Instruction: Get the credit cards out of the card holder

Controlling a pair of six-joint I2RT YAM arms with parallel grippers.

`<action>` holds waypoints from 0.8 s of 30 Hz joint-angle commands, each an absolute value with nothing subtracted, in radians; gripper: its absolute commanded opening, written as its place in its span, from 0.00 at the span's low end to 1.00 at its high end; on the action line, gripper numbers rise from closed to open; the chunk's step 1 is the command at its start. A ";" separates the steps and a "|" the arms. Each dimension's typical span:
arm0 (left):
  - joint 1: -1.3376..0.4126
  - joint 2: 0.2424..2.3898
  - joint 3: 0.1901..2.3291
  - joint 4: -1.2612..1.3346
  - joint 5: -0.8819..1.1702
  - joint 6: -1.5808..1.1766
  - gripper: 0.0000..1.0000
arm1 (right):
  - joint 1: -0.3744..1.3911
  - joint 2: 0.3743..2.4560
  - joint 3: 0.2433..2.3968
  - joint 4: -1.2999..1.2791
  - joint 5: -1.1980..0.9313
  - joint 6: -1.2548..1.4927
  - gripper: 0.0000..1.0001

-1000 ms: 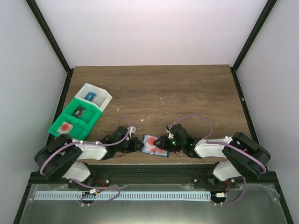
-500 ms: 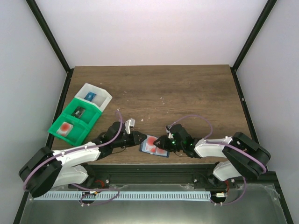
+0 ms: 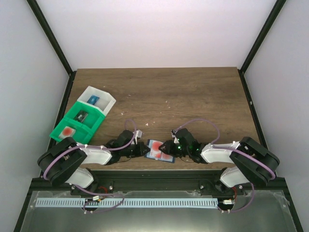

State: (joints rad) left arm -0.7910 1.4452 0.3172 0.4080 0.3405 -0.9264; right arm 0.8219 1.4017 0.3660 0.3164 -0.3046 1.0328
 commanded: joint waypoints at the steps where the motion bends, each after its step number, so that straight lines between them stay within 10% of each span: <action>1: -0.794 1.454 0.298 0.415 0.283 -0.891 0.00 | 0.828 1.424 0.390 0.282 -0.275 1.031 0.36; 18: -0.793 1.506 0.282 0.455 0.297 -0.923 0.00 | 0.828 1.449 0.361 0.424 -0.327 1.046 0.20; 24: -0.794 1.499 0.276 0.450 0.282 -0.929 0.00 | 0.829 1.419 0.333 0.411 -0.296 1.054 0.01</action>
State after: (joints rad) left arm -0.7921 1.4822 0.3012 0.4889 0.3176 -0.9230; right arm 0.8219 1.4445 0.3515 0.3939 -0.3168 1.0485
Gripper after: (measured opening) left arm 0.019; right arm 0.053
